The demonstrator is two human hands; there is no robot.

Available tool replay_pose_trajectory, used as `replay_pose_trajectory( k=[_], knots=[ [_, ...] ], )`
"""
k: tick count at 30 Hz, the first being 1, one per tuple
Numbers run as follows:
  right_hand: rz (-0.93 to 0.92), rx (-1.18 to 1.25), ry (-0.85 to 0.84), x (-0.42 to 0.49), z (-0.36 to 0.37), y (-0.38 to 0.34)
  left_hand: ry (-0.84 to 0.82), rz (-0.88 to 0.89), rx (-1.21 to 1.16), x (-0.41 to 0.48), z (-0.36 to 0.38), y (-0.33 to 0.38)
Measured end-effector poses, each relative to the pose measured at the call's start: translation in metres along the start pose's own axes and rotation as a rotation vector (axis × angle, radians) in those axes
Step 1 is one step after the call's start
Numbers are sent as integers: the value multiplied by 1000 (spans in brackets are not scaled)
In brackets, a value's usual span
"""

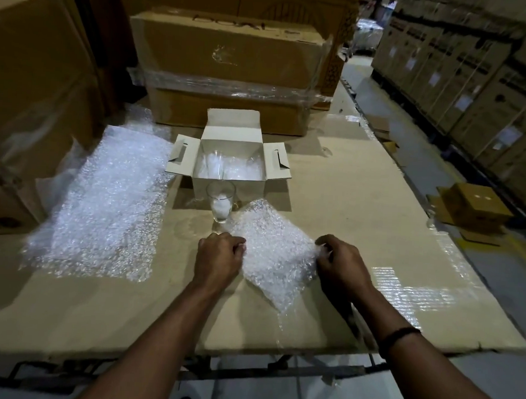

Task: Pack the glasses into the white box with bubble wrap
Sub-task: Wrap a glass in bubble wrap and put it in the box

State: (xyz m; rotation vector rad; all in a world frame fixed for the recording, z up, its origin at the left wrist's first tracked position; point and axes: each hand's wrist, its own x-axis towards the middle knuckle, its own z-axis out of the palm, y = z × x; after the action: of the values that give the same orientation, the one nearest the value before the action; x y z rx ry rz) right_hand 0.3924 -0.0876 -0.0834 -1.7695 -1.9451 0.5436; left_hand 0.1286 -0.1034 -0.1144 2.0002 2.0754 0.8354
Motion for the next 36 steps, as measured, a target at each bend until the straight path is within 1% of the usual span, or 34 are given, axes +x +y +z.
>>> replay_pose_trajectory(
  k=[2,4,9,10,12,14,16,18,19,20,22,24,25,26,28,29,31,32,33,36],
  knots=[
    [7,43,41,-1,-5,2,2,-13,9,2,1,0],
    [-28,55,41,-2,-9,4,4,-18,-4,2,3,1],
    [-130,78,-138,-3,-18,6,15,-14,-20,3,6,-3],
    [-154,116,-144,-3,-20,6,13,-18,-23,3,6,-3],
    [-161,270,-130,-5,-23,6,5,-37,-21,4,6,-3],
    [-124,422,-78,-5,-22,9,0,-56,-18,5,6,-2],
    [-55,499,-26,-4,-18,13,2,-60,-14,6,6,-2],
    [-43,430,-19,-4,-15,18,1,-51,-10,6,5,0],
    [-72,333,-37,-3,-16,19,-2,-47,-9,5,3,1],
    [-119,239,-77,-1,-16,22,-3,-46,-2,5,2,2],
    [-236,51,-206,5,-22,27,15,-51,24,4,1,3],
    [-299,-93,-305,14,-29,29,55,-41,26,1,2,4],
    [-276,-119,-319,18,-32,27,88,-20,13,-2,2,4],
    [-247,-97,-308,21,-33,26,123,21,5,-4,0,5],
    [-141,-48,-244,27,-31,18,125,164,42,-8,-2,6],
    [-73,-80,-235,29,-28,12,75,244,77,-10,-2,7],
    [21,-234,-310,33,-21,2,-84,335,134,-9,-3,8],
    [52,-293,-365,35,-17,-2,-159,334,142,-8,-4,7],
    [88,-294,-401,37,-15,-5,-209,314,141,-8,-4,6],
    [140,-151,-389,43,-16,-17,-235,294,164,-8,-4,5]
  ],
)
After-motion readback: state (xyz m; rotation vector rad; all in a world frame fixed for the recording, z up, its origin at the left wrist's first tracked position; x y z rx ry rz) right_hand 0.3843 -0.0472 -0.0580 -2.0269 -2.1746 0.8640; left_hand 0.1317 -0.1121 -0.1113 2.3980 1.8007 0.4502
